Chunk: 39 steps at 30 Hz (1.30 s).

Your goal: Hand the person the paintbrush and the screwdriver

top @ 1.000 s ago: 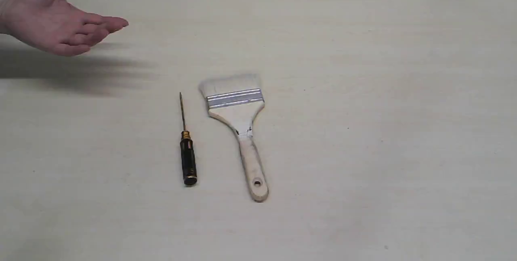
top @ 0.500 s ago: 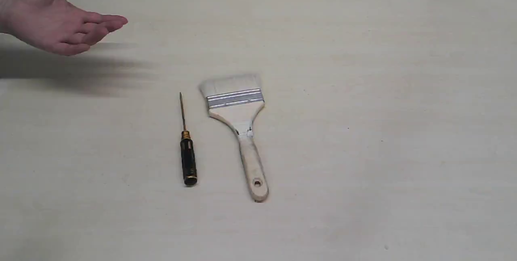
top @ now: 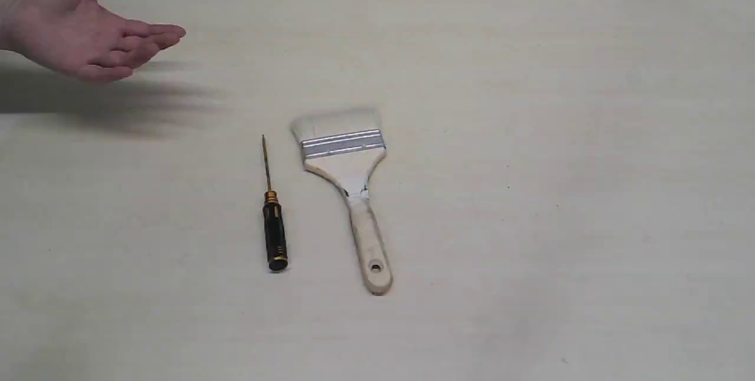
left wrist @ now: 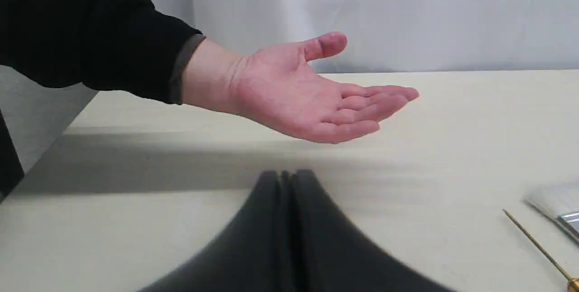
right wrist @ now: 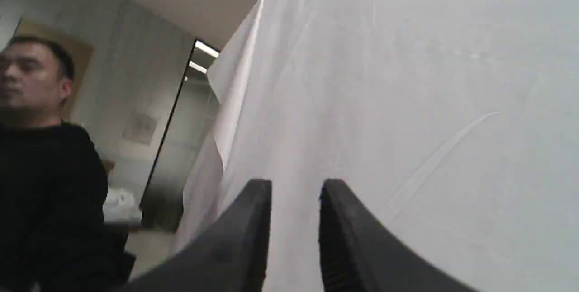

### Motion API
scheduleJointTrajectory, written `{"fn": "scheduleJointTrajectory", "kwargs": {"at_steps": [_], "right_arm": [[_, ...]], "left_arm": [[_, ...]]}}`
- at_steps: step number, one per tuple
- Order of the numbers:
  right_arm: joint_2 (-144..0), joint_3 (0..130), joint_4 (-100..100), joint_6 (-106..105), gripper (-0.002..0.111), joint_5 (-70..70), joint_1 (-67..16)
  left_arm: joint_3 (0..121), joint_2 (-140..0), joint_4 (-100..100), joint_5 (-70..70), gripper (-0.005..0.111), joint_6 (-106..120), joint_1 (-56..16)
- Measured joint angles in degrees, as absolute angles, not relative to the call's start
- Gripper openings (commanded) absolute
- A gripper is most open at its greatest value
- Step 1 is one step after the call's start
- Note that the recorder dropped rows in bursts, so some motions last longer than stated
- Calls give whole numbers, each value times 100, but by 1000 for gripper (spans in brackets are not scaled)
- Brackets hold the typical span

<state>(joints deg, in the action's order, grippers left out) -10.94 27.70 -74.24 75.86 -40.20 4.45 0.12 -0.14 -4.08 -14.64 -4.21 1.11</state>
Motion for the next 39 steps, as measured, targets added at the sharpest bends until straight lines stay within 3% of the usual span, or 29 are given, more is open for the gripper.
{"fn": "scheduleJointTrajectory", "kwargs": {"at_steps": [7,12,18,22,24,28,33,39], "right_arm": [[-2098,3725,-9208,7746,25,-3533,445],[-2859,3867,-9341,6068,28,-3316,445],[-3401,3867,-9543,3325,35,-1973,445],[-3673,3903,-9388,2837,36,-920,445],[-3829,3974,-9331,2754,42,-743,445],[-4178,4317,-8220,3506,52,-525,445],[-4608,4868,-5814,4857,52,-58,406],[-5092,4883,-5282,4632,52,0,-846]], "left_arm": [[12,-14,-407,-1464,0,-421,111],[12,-14,-407,-1464,0,-421,111],[12,-14,-407,-1464,0,-421,111],[12,-14,-407,-1464,0,-421,111],[12,-14,-407,-1464,0,-421,111],[12,-14,-407,-1464,0,-421,111],[12,-14,-407,-1464,0,-421,111],[12,-14,-407,-1464,0,-421,111]]}}
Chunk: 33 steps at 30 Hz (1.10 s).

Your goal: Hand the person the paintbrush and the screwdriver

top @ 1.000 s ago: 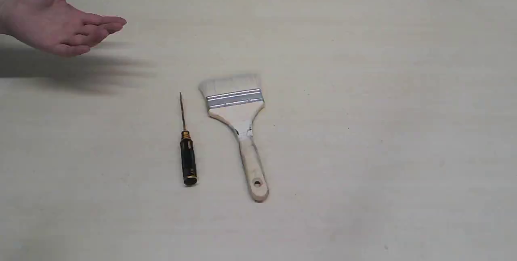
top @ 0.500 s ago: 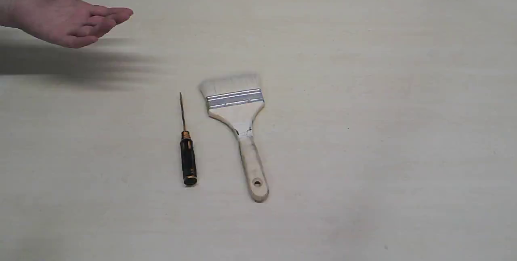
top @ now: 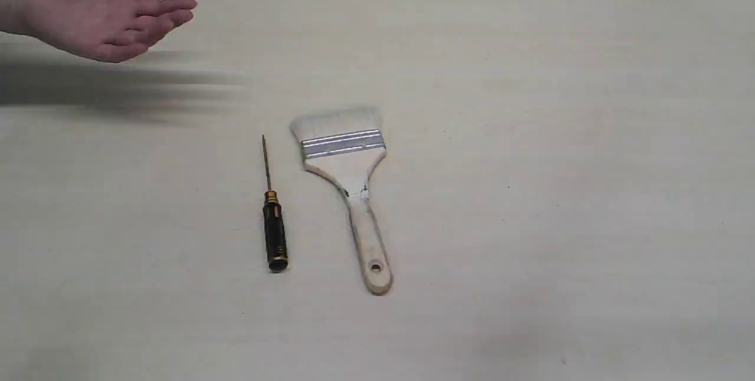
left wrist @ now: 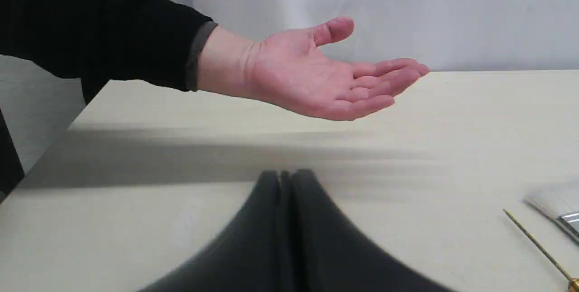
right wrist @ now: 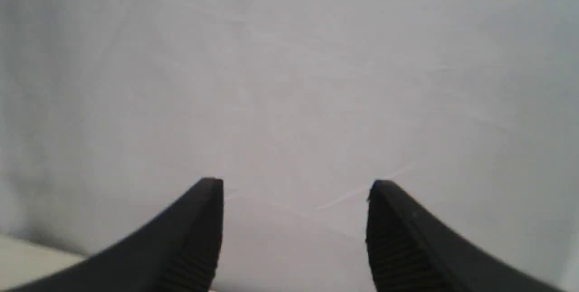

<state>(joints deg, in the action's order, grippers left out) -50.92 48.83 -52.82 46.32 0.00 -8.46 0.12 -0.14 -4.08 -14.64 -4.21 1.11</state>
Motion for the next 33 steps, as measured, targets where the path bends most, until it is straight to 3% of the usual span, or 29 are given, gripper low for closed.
{"fn": "scheduleJointTrajectory", "kwargs": {"at_steps": [5,14,24,33], "right_arm": [[-6300,5289,-5117,4554,52,924,-2395],[-8574,7028,-4517,4870,52,3396,-3915],[-10151,8639,-1989,3175,52,4450,-4139],[-11144,8954,-1183,2580,52,5458,-4139]], "left_arm": [[12,-14,-407,-1464,0,-421,111],[12,-14,-407,-1464,0,-421,111],[12,-14,-407,-1464,0,-421,111],[12,-14,-407,-1464,0,-421,111]]}}
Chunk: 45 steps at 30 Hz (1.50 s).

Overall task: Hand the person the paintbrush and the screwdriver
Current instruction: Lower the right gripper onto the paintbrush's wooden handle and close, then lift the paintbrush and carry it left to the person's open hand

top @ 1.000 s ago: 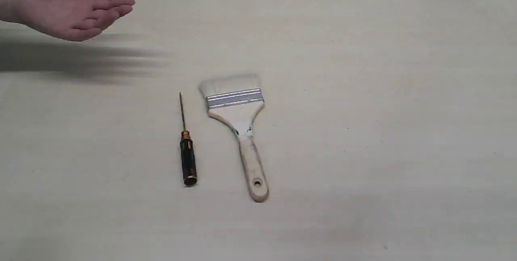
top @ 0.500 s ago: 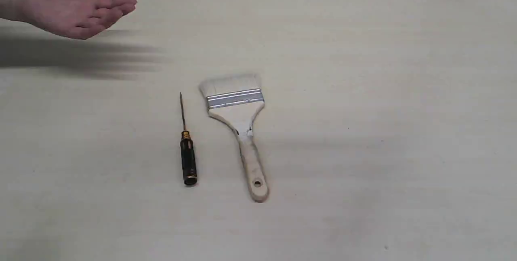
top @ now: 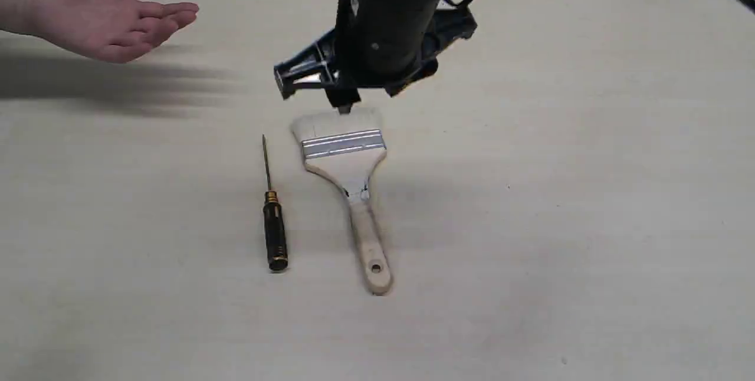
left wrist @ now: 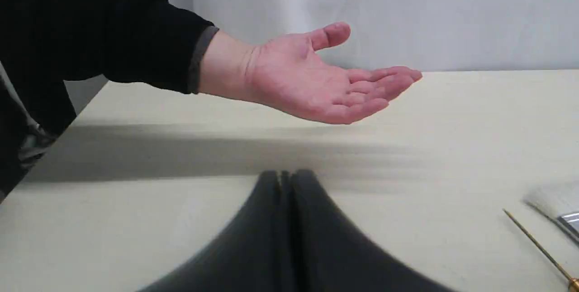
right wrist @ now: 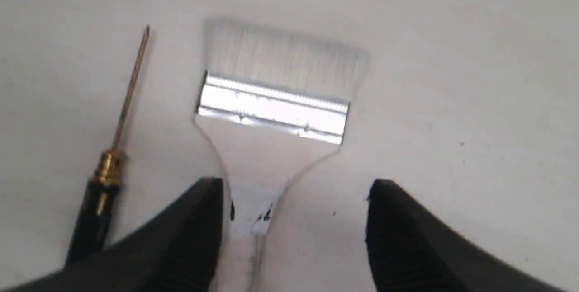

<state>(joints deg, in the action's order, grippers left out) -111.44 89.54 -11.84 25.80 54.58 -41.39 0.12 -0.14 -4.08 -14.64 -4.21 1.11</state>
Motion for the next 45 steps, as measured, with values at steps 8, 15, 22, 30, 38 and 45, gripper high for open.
{"fn": "scheduleJointTrajectory", "kwargs": {"at_steps": [8,15,22,30,38,45], "right_arm": [[-11781,8954,-713,2274,52,5547,-4139],[-12215,8963,-648,2194,52,5311,-4139],[-12696,8977,-597,2146,52,5244,-4139],[-12849,9063,-401,2015,51,5209,-4139],[-12882,9089,-323,1835,4,5199,-4143],[-12804,9078,-375,1322,5,5187,-4143]], "left_arm": [[12,-14,-407,-1464,0,-421,111],[12,-14,-407,-1464,0,-421,111],[12,-14,-407,-1464,0,-421,111],[12,-14,-407,-1464,0,-421,111],[12,-14,-407,-1464,0,-421,111],[12,-14,-407,-1464,0,-421,111]]}}
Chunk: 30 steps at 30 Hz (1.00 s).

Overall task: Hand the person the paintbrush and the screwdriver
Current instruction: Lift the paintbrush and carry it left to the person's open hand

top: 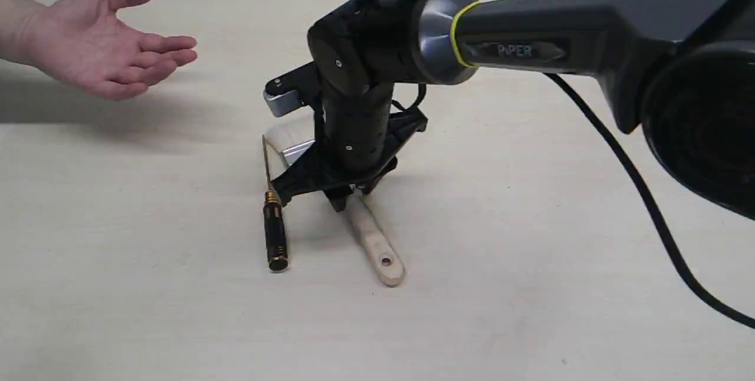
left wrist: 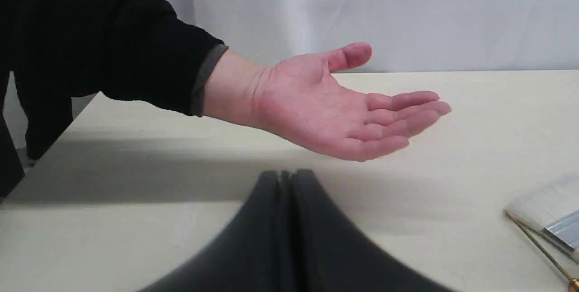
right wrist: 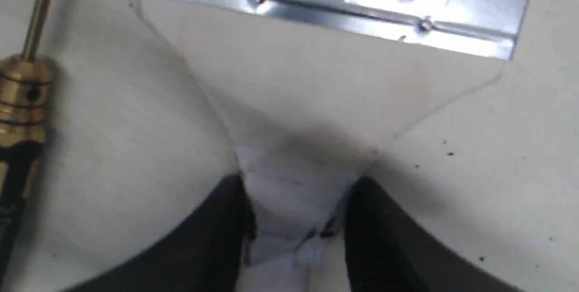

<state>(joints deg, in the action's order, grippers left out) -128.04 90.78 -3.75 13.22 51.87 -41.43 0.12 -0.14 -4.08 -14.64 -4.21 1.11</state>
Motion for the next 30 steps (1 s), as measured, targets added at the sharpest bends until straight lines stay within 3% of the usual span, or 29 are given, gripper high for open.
{"fn": "scheduleJointTrajectory", "kwargs": {"at_steps": [17,25,30], "right_arm": [[-10060,8989,-197,978,5,4979,-4143],[-9977,9000,3421,-2599,5,3592,-4217],[-10669,9339,4178,-3520,5,2676,-4576]], "left_arm": [[12,-14,-407,-1464,0,-421,111],[12,-14,-407,-1464,0,-421,111],[12,-14,-407,-1464,0,-421,111]]}}
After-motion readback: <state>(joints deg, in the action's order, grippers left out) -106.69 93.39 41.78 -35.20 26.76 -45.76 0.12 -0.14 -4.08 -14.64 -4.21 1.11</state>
